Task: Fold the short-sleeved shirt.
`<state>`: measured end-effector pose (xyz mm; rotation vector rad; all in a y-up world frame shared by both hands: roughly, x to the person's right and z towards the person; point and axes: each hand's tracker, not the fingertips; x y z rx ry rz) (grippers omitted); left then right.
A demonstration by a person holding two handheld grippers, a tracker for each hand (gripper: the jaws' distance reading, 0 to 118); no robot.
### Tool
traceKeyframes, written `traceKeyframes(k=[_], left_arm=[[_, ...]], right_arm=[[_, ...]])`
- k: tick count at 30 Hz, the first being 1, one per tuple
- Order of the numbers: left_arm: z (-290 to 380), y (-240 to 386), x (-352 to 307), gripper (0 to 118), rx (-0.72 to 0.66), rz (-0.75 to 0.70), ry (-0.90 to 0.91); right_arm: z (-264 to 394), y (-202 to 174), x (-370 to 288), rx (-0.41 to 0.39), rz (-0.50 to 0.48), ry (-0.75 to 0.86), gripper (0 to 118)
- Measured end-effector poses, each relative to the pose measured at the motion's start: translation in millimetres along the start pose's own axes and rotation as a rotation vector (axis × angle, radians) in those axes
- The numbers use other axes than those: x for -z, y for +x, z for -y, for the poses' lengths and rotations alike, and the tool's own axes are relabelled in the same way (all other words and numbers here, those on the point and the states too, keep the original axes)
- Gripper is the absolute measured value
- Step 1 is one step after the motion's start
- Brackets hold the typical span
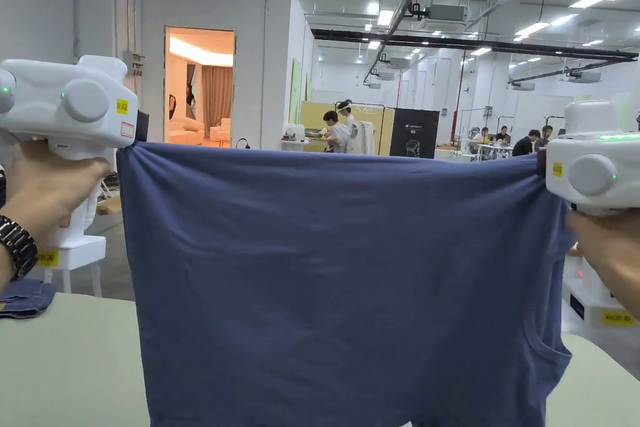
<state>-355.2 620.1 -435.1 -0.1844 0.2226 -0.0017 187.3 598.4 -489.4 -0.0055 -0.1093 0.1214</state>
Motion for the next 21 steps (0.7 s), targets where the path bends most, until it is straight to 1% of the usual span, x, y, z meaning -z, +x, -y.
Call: traceKeyframes(k=[5,12,17,20,21], left_arm=[[21,4,5,0,0.037,-0.005,-0.008],[90,5,4,0,0.043,0.015,-0.059],[145,-1,-12,0,0.046,0.041,-0.124],[171,-9,-30,0,0.03,0.06,-0.146],[179,-11,-38,0,0.022,0.062,-0.143]], right_arm=[[25,-1,2,0.003,0.005,-0.014,2],[87,0,-14,-0.027,-0.007,-0.087,2],[130,6,-47,-0.028,-0.022,-0.135,3],[151,10,-75,-0.056,-0.026,-0.159,3],[157,13,-86,-0.054,-0.033,-0.161,2]])
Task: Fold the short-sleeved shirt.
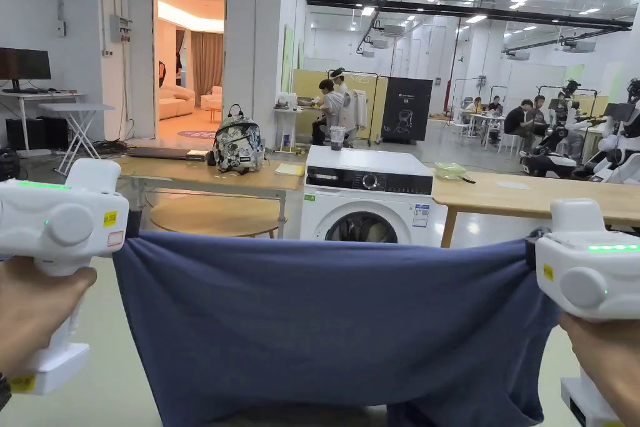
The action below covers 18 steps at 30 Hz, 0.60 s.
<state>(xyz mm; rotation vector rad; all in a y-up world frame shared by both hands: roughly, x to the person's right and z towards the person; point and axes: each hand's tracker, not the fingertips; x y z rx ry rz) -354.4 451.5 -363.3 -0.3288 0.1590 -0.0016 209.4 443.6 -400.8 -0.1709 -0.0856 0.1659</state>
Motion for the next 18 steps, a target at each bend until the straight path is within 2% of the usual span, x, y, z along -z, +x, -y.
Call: traceKeyframes(k=[18], left_arm=[[164,3,-146,0,-0.033,0.104,-0.097]], right_arm=[[153,13,-142,-0.06,-0.04,-0.182,3]])
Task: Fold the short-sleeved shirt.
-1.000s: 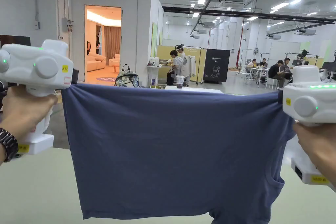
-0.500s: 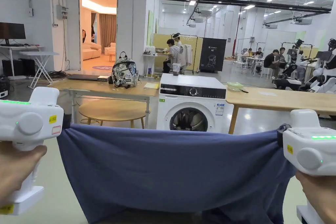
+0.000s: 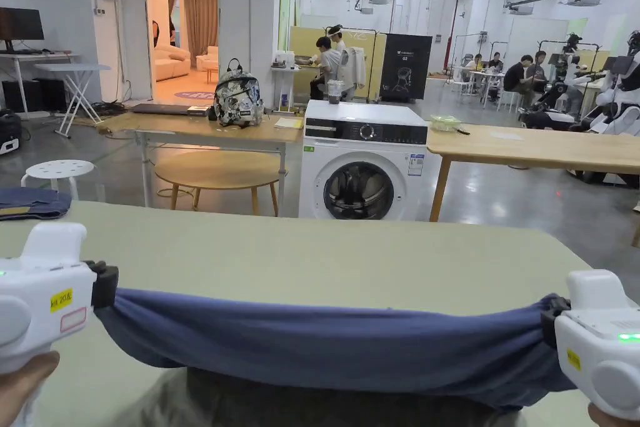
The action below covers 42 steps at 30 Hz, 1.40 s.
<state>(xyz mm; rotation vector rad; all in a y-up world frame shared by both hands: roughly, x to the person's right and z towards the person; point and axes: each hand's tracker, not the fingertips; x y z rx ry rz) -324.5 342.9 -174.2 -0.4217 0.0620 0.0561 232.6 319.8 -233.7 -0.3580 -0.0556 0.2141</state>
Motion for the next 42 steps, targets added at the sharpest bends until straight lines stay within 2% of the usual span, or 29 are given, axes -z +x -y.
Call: traceKeyframes(k=[3,6,10,18,25,32,33,34,35,36,37,39,42], left_arm=[[35,0,-8,0,-0.006,0.006,-0.053],[70,1,-14,0,-0.014,0.014,-0.126],[114,-1,-14,0,-0.041,0.018,-0.236],[182,-2,17,0,-0.004,-0.014,-0.468],[221,-6,48,0,0.03,-0.034,-0.625],[221,-15,51,0,-0.025,-0.023,-0.604],[216,-16,50,0,-0.039,-0.018,-0.604],[212,-17,48,0,-0.055,-0.013,-0.597],[208,-16,44,3,-0.078,-0.005,-0.575],[201,-15,42,14,-0.098,0.0,-0.544],[195,-14,40,24,-0.115,0.006,-0.515],[182,-7,37,36,-0.139,0.036,-0.47],[163,7,34,37,-0.119,0.075,-0.374]], right_arm=[[28,-2,-11,0.0,-0.021,-0.061,3],[54,-6,-19,-0.04,-0.026,-0.131,2],[90,-8,-24,-0.031,-0.053,-0.234,3],[163,-16,-12,-0.074,-0.084,-0.476,3],[202,-20,12,-0.088,-0.104,-0.604,3],[202,-25,13,-0.093,-0.093,-0.614,7],[197,-25,9,-0.084,-0.089,-0.618,13],[191,-25,6,-0.079,-0.079,-0.62,25],[184,-25,3,-0.07,-0.066,-0.61,44],[177,-24,-1,-0.048,-0.059,-0.577,68],[170,-23,-6,-0.018,-0.075,-0.532,73],[155,-27,-11,0.022,-0.087,-0.486,73],[137,-37,-16,0.08,-0.122,-0.339,73]])
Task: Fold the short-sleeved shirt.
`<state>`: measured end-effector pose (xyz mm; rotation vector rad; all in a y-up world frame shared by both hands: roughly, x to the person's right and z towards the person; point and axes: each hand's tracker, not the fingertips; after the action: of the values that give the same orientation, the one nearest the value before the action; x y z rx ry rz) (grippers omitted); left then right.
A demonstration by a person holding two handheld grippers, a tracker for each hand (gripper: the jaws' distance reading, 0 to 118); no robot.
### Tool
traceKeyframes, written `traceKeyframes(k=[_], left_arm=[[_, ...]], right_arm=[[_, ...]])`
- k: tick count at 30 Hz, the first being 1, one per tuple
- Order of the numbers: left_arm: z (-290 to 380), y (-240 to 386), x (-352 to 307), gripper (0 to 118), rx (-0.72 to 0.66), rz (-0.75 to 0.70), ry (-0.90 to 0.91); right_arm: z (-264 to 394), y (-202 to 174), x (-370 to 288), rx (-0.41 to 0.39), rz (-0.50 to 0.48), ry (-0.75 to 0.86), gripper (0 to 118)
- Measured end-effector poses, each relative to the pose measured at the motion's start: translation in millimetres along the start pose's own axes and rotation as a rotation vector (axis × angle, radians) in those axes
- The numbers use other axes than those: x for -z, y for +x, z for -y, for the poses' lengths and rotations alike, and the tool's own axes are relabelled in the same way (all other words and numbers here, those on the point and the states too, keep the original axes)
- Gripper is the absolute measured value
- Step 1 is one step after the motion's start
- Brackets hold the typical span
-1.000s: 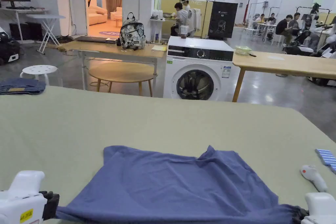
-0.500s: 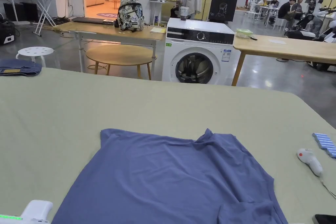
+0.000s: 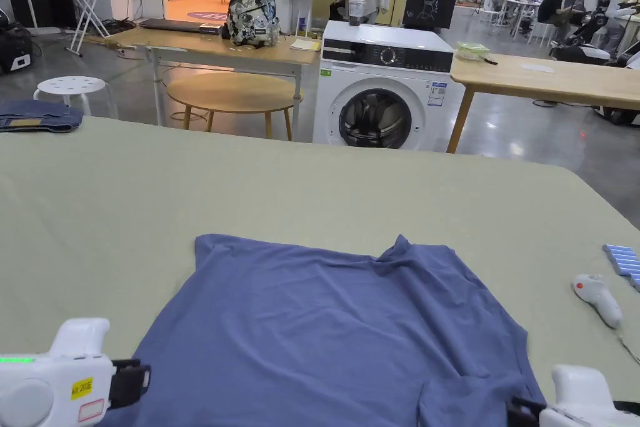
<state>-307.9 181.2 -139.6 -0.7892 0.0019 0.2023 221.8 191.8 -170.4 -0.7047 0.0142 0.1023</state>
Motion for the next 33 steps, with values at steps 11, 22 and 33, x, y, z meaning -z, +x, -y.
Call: traceKeyframes(k=[11,22,33], left_arm=[[-26,61,-26,2,0.092,-0.114,0.418],[-26,82,-36,0,0.179,-0.164,0.523],[-7,14,-18,0,0.066,-0.102,-0.039]], right_arm=[[-32,-66,-21,0.085,-0.052,0.379,0],[-43,-102,-32,0.056,-0.101,0.521,0],[-33,-104,-15,0.013,-0.102,0.422,0]])
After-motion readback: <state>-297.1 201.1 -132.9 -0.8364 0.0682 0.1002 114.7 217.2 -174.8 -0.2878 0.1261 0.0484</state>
